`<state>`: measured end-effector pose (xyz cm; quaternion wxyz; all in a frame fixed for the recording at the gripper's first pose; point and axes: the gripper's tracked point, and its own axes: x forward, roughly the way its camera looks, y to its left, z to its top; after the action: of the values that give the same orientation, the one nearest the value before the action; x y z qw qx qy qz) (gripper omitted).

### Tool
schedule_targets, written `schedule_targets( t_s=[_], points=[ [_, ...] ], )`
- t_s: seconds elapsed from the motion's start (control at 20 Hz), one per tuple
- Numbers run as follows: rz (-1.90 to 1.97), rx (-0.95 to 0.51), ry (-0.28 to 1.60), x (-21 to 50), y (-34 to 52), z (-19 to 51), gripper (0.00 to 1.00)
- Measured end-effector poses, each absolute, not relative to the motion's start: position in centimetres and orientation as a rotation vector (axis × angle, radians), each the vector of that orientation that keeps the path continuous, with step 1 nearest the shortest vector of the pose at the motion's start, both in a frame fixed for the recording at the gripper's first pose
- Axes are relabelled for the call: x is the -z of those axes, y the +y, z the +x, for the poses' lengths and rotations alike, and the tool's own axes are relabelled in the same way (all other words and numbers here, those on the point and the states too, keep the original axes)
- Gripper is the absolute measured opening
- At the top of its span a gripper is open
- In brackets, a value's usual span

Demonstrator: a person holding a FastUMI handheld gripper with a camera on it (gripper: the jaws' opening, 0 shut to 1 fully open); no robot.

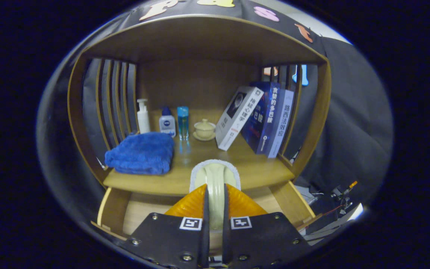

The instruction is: Pull open the drawer, take out the items inside it, and place them on the countertop above the cabinet.

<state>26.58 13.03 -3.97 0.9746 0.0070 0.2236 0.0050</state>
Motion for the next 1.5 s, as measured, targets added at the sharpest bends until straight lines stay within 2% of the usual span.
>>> schedule_targets(
  t_s=[0.25, 0.6, 1.2, 1.5],
  points=[
    [0.067, -0.063, 0.402, 2.5, 14.0, 31.0, 0.14],
    [0.101, -0.104, 0.486, 7.6, 14.9, 36.0, 0.14],
    [0.148, -0.059, 0.556, 11.2, 14.9, 39.3, 0.14],
    [0.149, -0.002, 0.525, 11.2, 15.0, 40.4, 0.14]
  ],
)
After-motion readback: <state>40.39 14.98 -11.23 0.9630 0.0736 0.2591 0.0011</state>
